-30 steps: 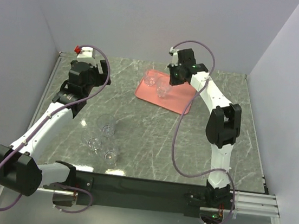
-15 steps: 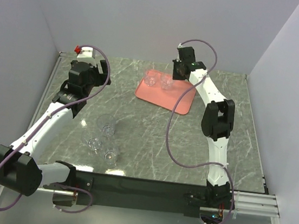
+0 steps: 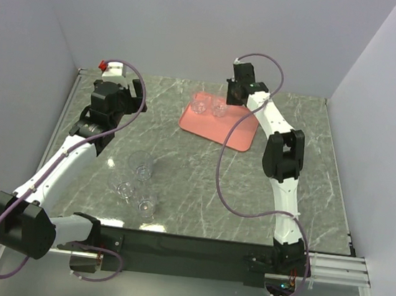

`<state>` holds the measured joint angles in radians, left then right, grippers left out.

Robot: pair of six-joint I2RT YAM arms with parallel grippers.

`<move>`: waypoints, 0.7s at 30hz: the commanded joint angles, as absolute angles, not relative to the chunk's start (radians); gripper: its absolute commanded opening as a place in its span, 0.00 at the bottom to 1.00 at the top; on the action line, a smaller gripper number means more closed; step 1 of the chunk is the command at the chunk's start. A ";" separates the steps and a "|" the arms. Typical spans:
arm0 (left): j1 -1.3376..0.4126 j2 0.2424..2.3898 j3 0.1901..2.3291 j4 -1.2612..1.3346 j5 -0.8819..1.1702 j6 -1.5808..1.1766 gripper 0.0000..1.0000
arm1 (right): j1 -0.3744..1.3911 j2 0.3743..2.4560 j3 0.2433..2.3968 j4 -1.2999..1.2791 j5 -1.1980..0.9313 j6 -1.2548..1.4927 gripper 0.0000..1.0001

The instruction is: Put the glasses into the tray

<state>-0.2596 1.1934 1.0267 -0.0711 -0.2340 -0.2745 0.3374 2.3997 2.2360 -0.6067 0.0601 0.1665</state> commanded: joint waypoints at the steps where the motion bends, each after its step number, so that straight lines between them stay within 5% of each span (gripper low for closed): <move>1: -0.264 1.184 1.023 -0.034 -0.236 -0.265 0.88 | 0.347 2.405 2.304 -0.551 0.075 0.169 0.00; 6: -0.262 1.183 1.025 -0.034 -0.235 -0.267 0.88 | 0.353 2.416 2.304 -0.546 0.080 0.163 0.08; 16: -0.262 1.181 1.023 -0.032 -0.236 -0.265 0.88 | 0.354 2.388 2.301 -0.543 0.086 0.129 0.46; 21: -0.262 1.183 1.022 -0.031 -0.235 -0.265 0.88 | 0.354 2.304 2.267 -0.545 0.086 0.083 0.50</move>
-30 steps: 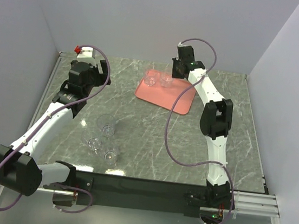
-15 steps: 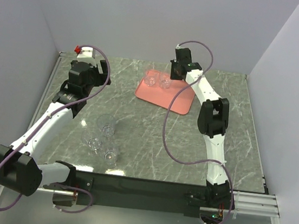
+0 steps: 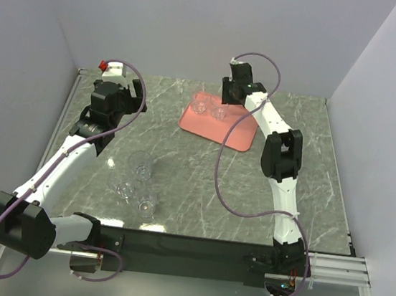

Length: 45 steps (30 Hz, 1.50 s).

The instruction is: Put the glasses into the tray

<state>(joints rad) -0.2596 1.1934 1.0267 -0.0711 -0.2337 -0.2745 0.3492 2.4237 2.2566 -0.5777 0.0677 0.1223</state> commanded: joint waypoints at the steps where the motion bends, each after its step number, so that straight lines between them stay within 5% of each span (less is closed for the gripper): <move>1: -0.262 1.186 1.023 -0.032 -0.232 -0.267 0.88 | 0.351 2.284 2.237 -0.543 0.081 0.074 0.51; 29: -0.264 1.190 1.012 -0.130 -0.037 -0.491 0.86 | 0.146 1.218 1.076 -0.560 -0.528 -0.341 0.56; 45: -0.317 1.114 0.908 -0.403 0.017 -0.825 0.66 | 0.005 1.120 0.908 -0.526 -0.607 -0.367 0.57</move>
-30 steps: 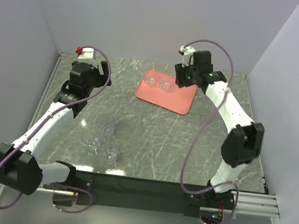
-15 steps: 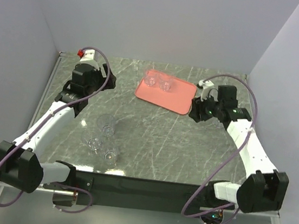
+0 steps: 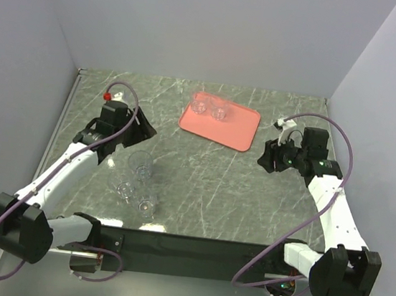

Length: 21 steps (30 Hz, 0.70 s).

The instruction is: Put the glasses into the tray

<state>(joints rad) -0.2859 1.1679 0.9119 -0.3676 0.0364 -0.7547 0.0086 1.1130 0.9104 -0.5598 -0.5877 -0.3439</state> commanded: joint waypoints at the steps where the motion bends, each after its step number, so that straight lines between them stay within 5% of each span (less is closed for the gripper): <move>1: -0.325 1.114 0.908 -0.413 0.009 -0.844 0.66 | 0.005 1.121 0.907 -0.526 -0.607 -0.370 0.57; 9: -0.374 1.179 0.931 -0.576 -0.078 -0.943 0.44 | 0.005 1.117 0.904 -0.526 -0.607 -0.373 0.57; 21: -0.460 1.296 1.002 -0.709 -0.247 -1.052 0.39 | 0.003 1.115 0.902 -0.528 -0.601 -0.376 0.57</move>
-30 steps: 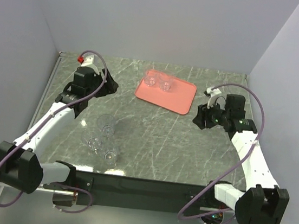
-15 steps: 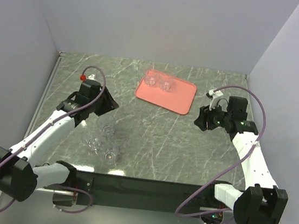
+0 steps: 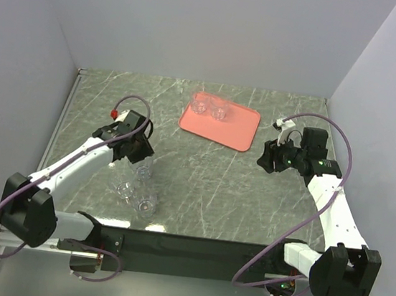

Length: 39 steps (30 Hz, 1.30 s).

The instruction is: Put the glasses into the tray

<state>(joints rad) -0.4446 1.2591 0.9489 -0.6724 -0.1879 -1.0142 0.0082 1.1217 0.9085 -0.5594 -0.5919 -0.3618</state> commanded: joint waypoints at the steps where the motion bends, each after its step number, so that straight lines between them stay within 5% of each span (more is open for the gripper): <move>1: -0.463 1.311 1.009 -0.715 -0.245 -1.052 0.40 | 0.005 1.117 0.902 -0.528 -0.601 -0.376 0.57; 14: -0.535 1.456 1.088 -0.747 -0.305 -1.052 0.34 | 0.005 1.120 0.900 -0.529 -0.598 -0.379 0.57; 21: -0.558 1.516 1.114 -0.779 -0.342 -1.048 0.09 | 0.005 1.117 0.900 -0.529 -0.598 -0.379 0.57; 27: -0.572 1.520 1.126 -0.770 -0.364 -1.028 0.01 | 0.005 1.115 0.900 -0.528 -0.598 -0.377 0.57; 39: -0.606 1.476 1.150 -0.450 -0.273 -0.649 0.00 | 0.003 1.112 0.899 -0.529 -0.597 -0.379 0.57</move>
<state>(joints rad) -0.6003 1.5043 1.1057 -0.6079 -0.3225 -0.8062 0.0082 1.1217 0.9081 -0.5594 -0.5915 -0.3653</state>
